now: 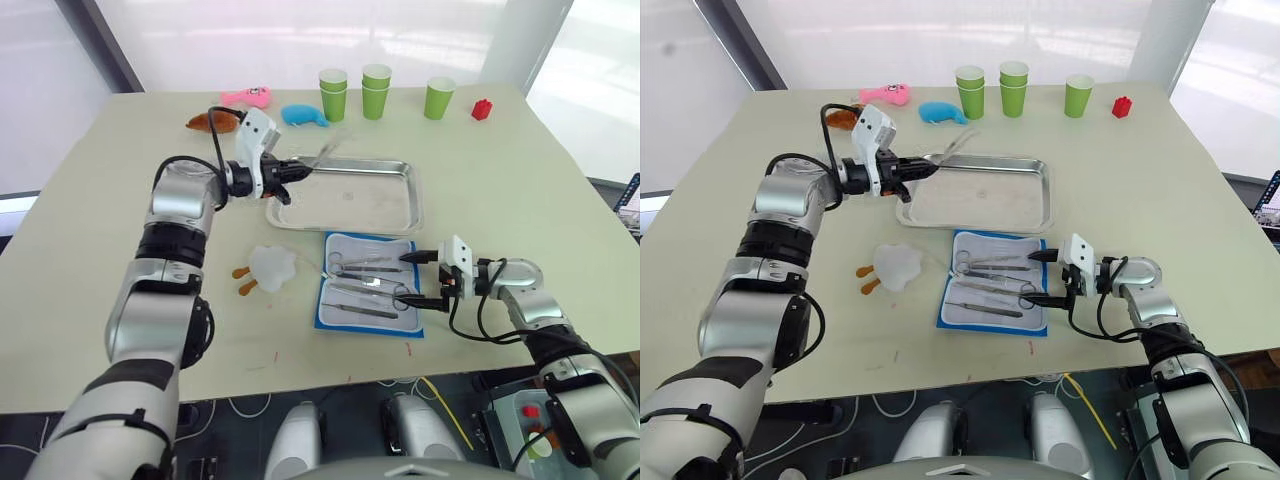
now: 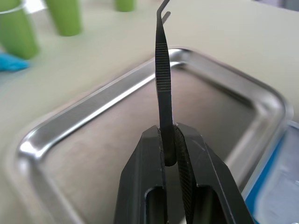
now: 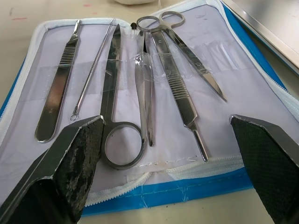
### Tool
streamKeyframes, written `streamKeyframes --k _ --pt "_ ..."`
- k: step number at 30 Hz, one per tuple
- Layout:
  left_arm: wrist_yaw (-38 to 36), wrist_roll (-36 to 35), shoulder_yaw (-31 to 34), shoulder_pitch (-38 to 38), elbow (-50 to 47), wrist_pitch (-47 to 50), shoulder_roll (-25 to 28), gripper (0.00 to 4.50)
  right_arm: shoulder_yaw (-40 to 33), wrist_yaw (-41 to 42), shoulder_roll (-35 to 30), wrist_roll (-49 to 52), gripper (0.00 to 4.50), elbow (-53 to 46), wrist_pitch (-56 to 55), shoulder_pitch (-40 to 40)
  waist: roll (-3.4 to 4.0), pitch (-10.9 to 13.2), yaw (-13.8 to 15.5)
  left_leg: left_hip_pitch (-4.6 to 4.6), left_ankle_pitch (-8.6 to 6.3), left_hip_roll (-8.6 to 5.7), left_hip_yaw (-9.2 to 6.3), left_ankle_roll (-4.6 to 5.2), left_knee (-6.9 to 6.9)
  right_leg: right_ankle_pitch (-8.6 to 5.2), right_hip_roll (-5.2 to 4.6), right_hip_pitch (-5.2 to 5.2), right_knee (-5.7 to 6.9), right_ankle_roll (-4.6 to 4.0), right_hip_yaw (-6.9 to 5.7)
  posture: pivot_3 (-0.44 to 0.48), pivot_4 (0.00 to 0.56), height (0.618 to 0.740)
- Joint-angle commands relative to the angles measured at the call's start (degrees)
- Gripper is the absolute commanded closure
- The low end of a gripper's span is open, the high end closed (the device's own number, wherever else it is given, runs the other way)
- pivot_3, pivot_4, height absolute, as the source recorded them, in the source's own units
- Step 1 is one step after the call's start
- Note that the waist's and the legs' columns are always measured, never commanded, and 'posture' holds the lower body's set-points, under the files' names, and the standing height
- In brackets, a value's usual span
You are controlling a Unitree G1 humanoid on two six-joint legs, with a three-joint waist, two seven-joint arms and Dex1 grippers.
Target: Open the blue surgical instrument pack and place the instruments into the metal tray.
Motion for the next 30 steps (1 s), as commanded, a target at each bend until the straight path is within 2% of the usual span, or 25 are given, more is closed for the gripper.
streamKeyframes --k 1,8,16,30 --pt "9.9 3.4 0.2 -0.1 -0.6 3.2 -1.8 4.44 4.9 -0.8 0.1 -6.6 0.0 5.5 1.6 3.4 -0.01 0.0 0.0 0.0 0.0 0.0 0.0 0.0 0.0 0.0 0.0 0.0 0.0 0.0 0.0 0.0 0.15 0.74" --pt "26.3 4.9 3.8 -1.8 6.9 5.4 -8.5 4.44 4.9 -1.1 0.3 -6.6 0.0 6.0 1.2 3.2 -0.05 0.0 0.0 0.0 0.0 -0.01 -0.02 -0.01 -0.01 0.01 -0.04 0.0 0.0 0.0 -0.01 0.0 0.15 0.74" --pt "35.7 2.8 8.3 -1.8 8.6 7.7 -14.4 4.44 4.8 -1.3 0.3 -6.6 0.0 5.7 1.3 3.3 -0.08 -0.1 0.0 0.02 -0.01 -0.02 -0.02 -0.02 -0.06 0.02 -0.05 0.0 0.0 0.0 0.0 0.0 0.15 0.74" --pt "39.2 1.9 9.9 -0.1 6.3 10.8 -15.3 4.44 4.8 -1.4 0.5 -6.6 0.0 6.0 1.0 3.1 -0.09 -0.1 0.0 0.04 -0.01 -0.02 -0.04 -0.05 -0.08 0.02 -0.07 0.0 -0.01 0.0 -0.01 0.0 0.15 0.74"
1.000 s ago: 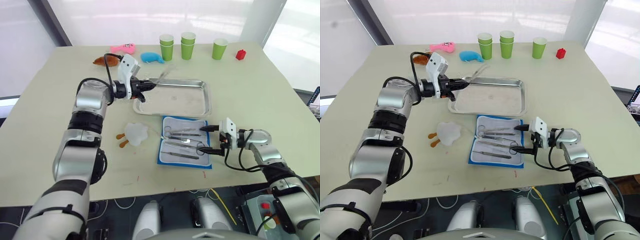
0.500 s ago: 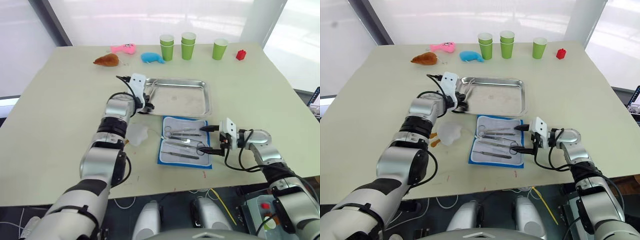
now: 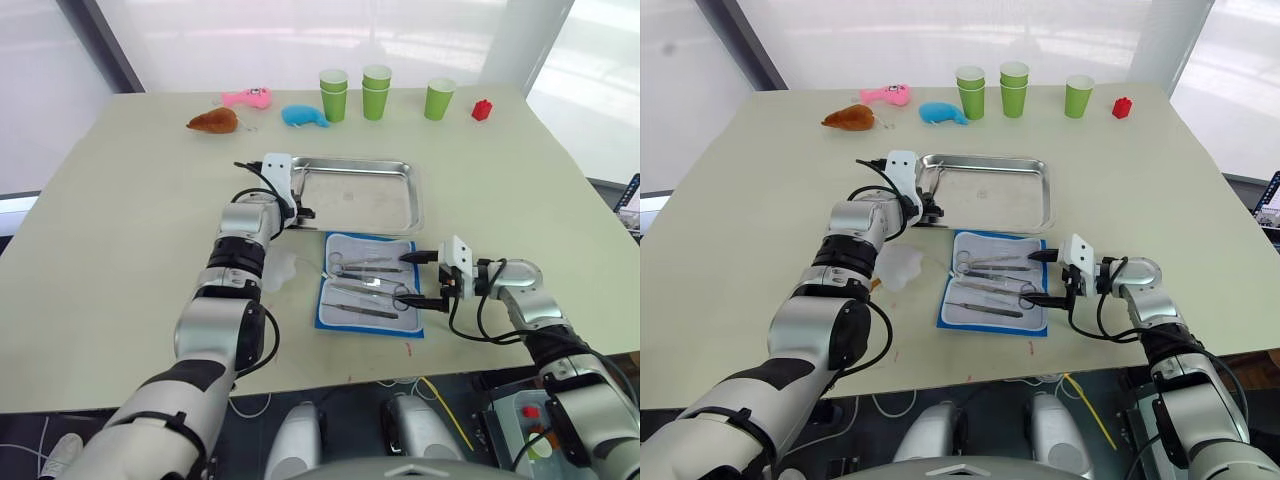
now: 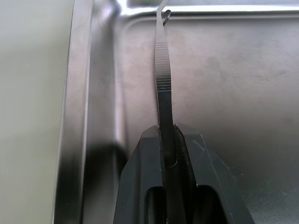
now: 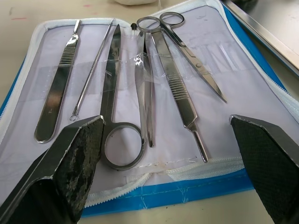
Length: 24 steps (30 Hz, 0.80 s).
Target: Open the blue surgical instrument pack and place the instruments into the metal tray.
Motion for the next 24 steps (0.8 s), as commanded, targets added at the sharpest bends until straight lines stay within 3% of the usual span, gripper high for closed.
streamKeyframes --k 1,2,5,11,16,20,24 --pt "0.6 0.0 0.2 0.0 -2.6 0.6 0.0 4.44 4.8 -1.4 0.4 -6.6 0.0 5.6 1.7 3.2 0.0 0.0 0.0 0.0 0.0 0.0 0.0 0.0 0.0 0.0 0.0 0.0 0.0 0.0 0.0 0.0 0.15 0.74" --pt "0.8 0.1 0.2 0.0 -3.0 0.7 0.0 3.6 4.8 -1.4 0.4 -6.6 0.0 5.6 1.7 3.2 0.0 0.0 0.0 0.0 0.0 0.0 0.0 0.0 0.0 0.0 0.0 0.0 0.0 0.0 0.0 0.0 0.15 0.74" --pt "1.5 0.3 0.1 0.3 -4.2 1.2 -0.1 2.42 4.8 -1.5 0.5 -6.6 0.0 5.6 1.7 3.2 0.0 0.0 0.0 0.0 0.0 0.0 0.0 0.0 -0.01 0.0 0.0 0.0 0.0 0.0 0.0 0.0 0.15 0.74" --pt "1.9 0.2 -0.2 0.6 -10.4 3.5 0.3 2.42 4.8 -1.6 0.5 -6.6 0.0 5.4 1.7 3.4 0.0 0.0 0.0 0.0 0.0 0.0 -0.01 -0.01 -0.02 0.0 0.0 0.0 0.0 0.0 0.0 0.0 0.15 0.74" --pt "-5.1 -1.9 -1.5 1.0 -17.1 2.5 0.7 2.42 4.8 -1.7 0.7 -6.6 0.0 5.5 1.7 3.4 0.0 0.0 0.0 0.01 0.0 0.0 -0.01 -0.02 -0.03 0.0 -0.01 0.0 -0.01 0.0 0.0 0.0 0.15 0.74" --pt "-20.0 -5.8 -3.8 4.4 -24.4 -3.3 3.1 2.42 4.8 -1.8 0.8 -6.6 0.0 5.5 1.7 3.4 0.0 0.0 -0.1 0.08 0.0 0.0 0.06 -0.04 -0.13 0.0 0.0 0.0 -0.01 -0.01 0.07 0.0 0.15 0.74" --pt "-36.1 -10.8 -6.5 9.6 -33.5 -2.8 9.2 2.42 4.7 -1.8 0.9 -6.6 0.0 5.4 1.7 3.5 0.0 0.0 -0.2 0.34 0.08 0.0 0.23 -0.16 -0.5 0.0 -0.01 0.03 -0.03 -0.01 0.26 0.0 0.15 0.74"
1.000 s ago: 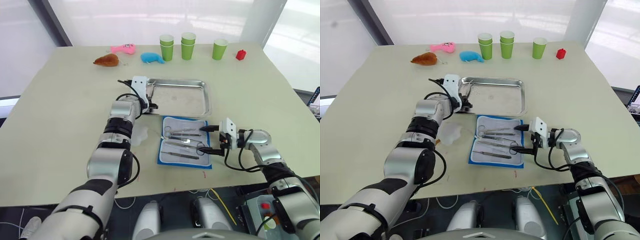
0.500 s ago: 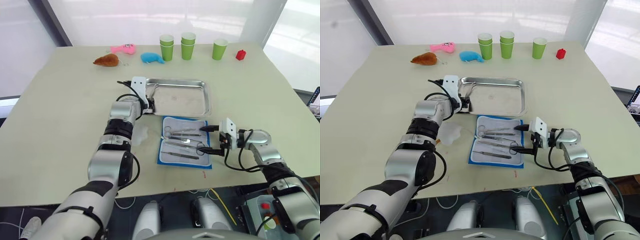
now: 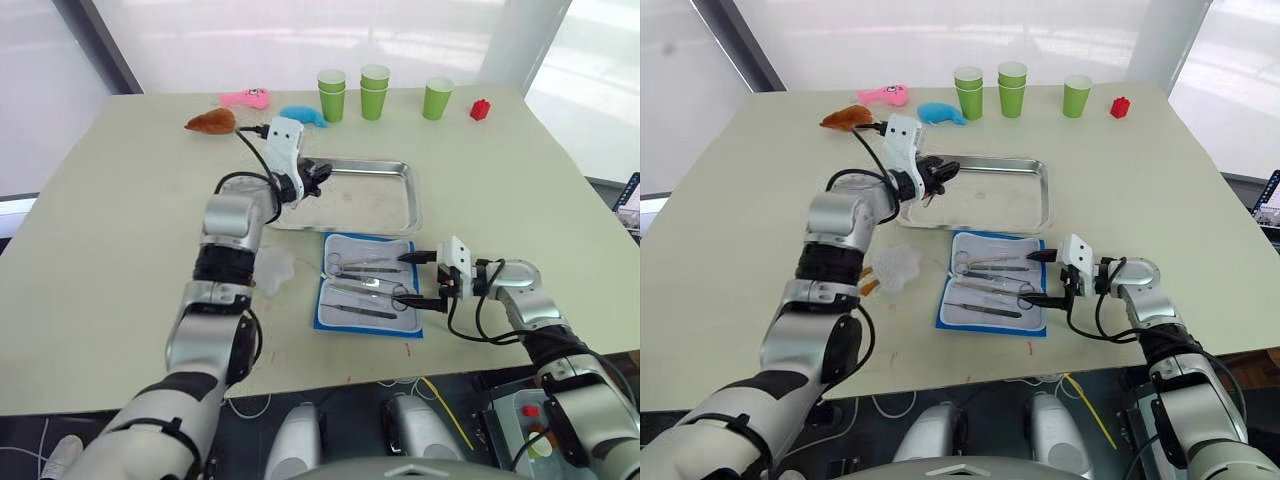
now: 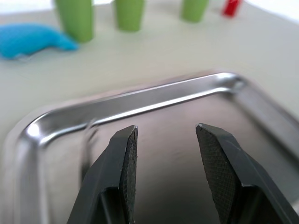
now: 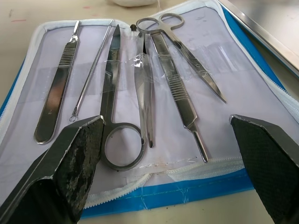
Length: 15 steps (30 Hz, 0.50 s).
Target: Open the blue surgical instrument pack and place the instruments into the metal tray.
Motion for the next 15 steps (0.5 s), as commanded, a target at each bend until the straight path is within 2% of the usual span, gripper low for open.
streamKeyframes --k 1,4,9,11,12,14,15 --pt "-14.9 -5.1 -1.7 3.0 -8.6 -0.7 6.2 2.42 4.6 -1.6 0.3 -6.5 0.0 5.5 1.7 3.4 0.0 0.0 -0.1 0.09 0.03 -0.01 0.08 -0.05 -0.14 0.0 0.01 0.01 -0.02 0.0 0.08 0.0 0.15 0.74" --pt "-31.1 -6.8 -4.8 7.9 -11.8 -6.2 14.8 2.42 4.5 -1.7 0.3 -6.6 0.0 5.7 1.6 3.4 0.01 0.0 -0.2 0.38 0.03 -0.01 0.21 -0.05 -0.32 -0.02 0.07 0.12 -0.04 -0.01 0.29 0.0 0.15 0.74" --pt "-49.0 -10.1 -4.9 10.8 -11.1 -10.6 24.5 2.42 4.5 -1.7 0.5 -6.6 0.0 5.4 1.8 3.5 -0.19 -0.1 0.1 0.55 0.03 0.01 0.32 -0.03 -0.36 -0.1 0.06 0.27 -0.12 -0.1 0.32 0.0 0.15 0.74" --pt "-53.1 -11.6 -4.0 10.9 -11.0 -10.7 26.8 1.88 4.4 -1.7 0.6 -6.5 0.0 5.3 1.8 3.6 -0.21 -0.1 0.1 0.56 0.02 0.01 0.34 -0.02 -0.36 -0.14 0.07 0.28 -0.12 -0.15 0.28 0.0 0.15 0.74" --pt "-55.6 -12.5 -5.0 11.7 -11.1 -14.6 29.7 1.67 4.4 -1.7 0.6 -6.5 0.0 5.2 1.9 3.7 -0.21 -0.1 0.1 0.57 0.02 0.02 0.33 -0.02 -0.36 -0.16 0.07 0.29 -0.11 -0.18 0.25 0.0 0.15 0.74" --pt "-58.0 -15.7 -8.0 12.9 -11.2 -22.0 35.4 0.7 4.5 -1.7 0.6 -6.5 0.0 5.2 1.9 3.8 -0.21 -0.1 0.0 0.59 0.02 0.06 0.31 -0.01 -0.38 -0.29 0.08 0.29 -0.12 -0.05 0.26 0.0 0.15 0.74" --pt "-58.4 -17.5 -9.7 13.1 -11.1 -25.1 38.0 0.36 4.5 -1.7 0.6 -6.5 0.0 5.2 1.9 3.9 -0.21 -0.1 0.0 0.62 0.01 0.07 0.28 0.0 -0.39 -0.31 0.08 0.3 -0.11 -0.07 0.29 0.0 0.15 0.74"
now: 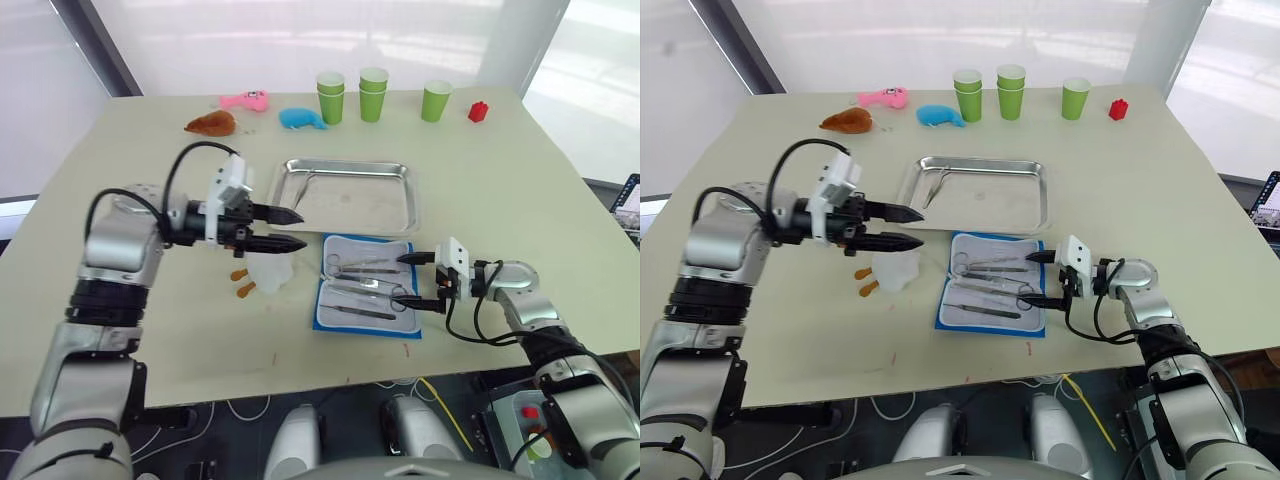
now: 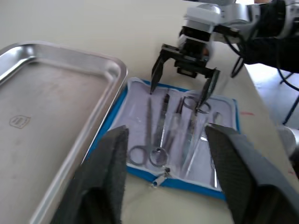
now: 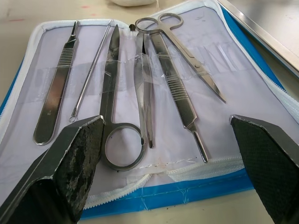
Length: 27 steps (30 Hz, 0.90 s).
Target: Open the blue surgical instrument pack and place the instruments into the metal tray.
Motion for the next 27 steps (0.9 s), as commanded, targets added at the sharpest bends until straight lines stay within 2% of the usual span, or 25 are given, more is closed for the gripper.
streamKeyframes --k 1,2,7,13,18,25,27 --pt "-3.9 -6.7 -4.2 0.3 -1.0 -10.7 7.7 0.19 4.5 -1.2 0.0 -6.1 0.0 5.1 1.9 3.6 -0.02 0.0 0.0 0.01 0.0 0.0 0.01 0.0 -0.01 -0.01 0.0 0.0 0.02 -0.02 0.01 0.0 0.15 0.74" --pt "-3.9 -8.0 -5.4 0.2 -0.6 -12.0 9.0 0.07 4.5 -1.2 0.0 -6.1 0.0 5.0 1.9 3.7 -0.07 0.0 0.1 0.0 0.0 0.03 -0.03 0.0 -0.02 -0.01 -0.01 -0.01 0.01 -0.04 0.0 0.0 0.15 0.74" --pt "-3.9 -13.8 -13.8 -4.6 1.8 -20.6 16.7 0.07 4.4 -1.3 0.0 -5.9 0.0 4.7 2.0 4.1 -0.2 0.0 0.3 -0.02 -0.01 0.08 -0.06 0.01 -0.01 -0.13 0.01 0.0 0.0 -0.19 -0.07 0.0 0.15 0.74" --pt "-3.9 -15.9 -21.4 -8.2 5.2 -25.8 19.2 0.07 4.3 -1.6 -0.1 -5.8 0.0 4.5 2.1 4.5 -0.23 0.0 0.3 -0.01 -0.02 0.06 -0.02 0.03 -0.01 -0.18 0.06 0.0 0.02 -0.19 -0.09 0.0 0.15 0.74" --pt "-3.9 -13.5 -22.5 -8.4 8.4 -28.5 14.4 0.07 4.3 -1.7 0.0 -5.9 0.0 4.5 2.1 4.5 -0.29 0.0 0.4 -0.04 -0.02 0.06 0.15 0.04 0.0 -0.18 0.07 0.0 0.02 -0.2 -0.15 0.0 0.15 0.74" --pt "-3.7 -4.5 -18.6 -10.5 18.3 -28.2 0.4 0.07 4.3 -1.8 0.0 -6.1 0.0 4.9 2.0 3.8 -0.51 -0.2 0.5 -0.04 -0.01 0.07 0.17 0.04 0.03 -0.16 0.13 0.01 0.03 -0.16 -0.15 0.0 0.15 0.74" --pt "-2.1 -2.1 -17.8 -11.3 20.8 -26.6 -3.4 0.61 4.3 -1.8 0.0 -6.1 0.0 5.1 1.9 3.7 -0.54 -0.2 0.4 -0.05 -0.01 0.09 0.15 0.04 0.03 -0.13 0.15 0.01 0.02 -0.12 -0.16 0.0 0.15 0.74"
